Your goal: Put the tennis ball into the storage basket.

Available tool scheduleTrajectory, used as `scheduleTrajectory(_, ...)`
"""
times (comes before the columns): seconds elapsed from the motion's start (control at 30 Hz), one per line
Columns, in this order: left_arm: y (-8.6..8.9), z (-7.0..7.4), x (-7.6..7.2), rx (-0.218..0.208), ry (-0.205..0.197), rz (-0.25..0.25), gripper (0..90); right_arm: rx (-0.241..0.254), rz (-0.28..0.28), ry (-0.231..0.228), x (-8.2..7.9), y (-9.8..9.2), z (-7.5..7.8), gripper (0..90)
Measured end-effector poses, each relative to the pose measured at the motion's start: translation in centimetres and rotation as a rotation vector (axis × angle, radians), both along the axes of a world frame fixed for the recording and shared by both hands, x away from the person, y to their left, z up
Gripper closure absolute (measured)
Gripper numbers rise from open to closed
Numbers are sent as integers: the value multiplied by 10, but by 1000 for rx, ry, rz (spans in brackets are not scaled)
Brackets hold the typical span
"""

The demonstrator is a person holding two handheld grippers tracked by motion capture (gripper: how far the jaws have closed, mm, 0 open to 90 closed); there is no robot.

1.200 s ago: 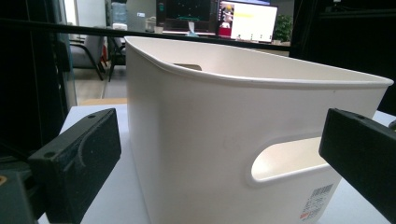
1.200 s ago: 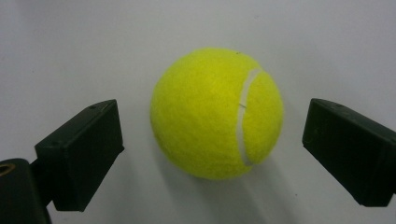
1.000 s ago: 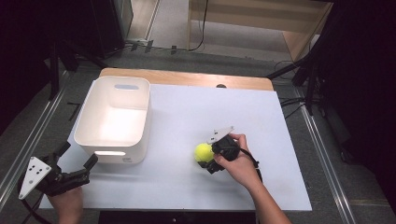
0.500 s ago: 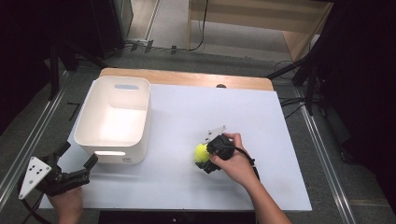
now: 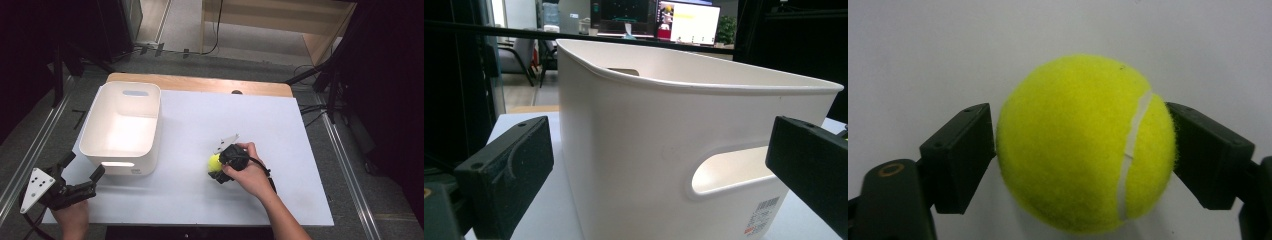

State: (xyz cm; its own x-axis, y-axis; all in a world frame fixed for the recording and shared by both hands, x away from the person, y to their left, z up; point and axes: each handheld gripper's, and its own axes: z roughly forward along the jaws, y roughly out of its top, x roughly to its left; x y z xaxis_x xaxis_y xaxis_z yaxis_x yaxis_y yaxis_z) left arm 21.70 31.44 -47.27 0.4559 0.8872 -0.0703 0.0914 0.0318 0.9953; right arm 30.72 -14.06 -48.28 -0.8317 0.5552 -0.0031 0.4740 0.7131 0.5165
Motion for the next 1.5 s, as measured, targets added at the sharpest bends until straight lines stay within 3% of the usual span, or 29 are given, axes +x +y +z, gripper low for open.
scheduleTrajectory(0.2,0,0,0,-2,1,1,0,-2,-4,1,2,1,-1,223)
scheduleTrajectory(0.63,0,0,0,-3,0,1,0,25,3,17,3,0,3,228)
scheduleTrajectory(1.5,0,0,0,-3,1,1,0,52,28,14,13,-3,36,228)
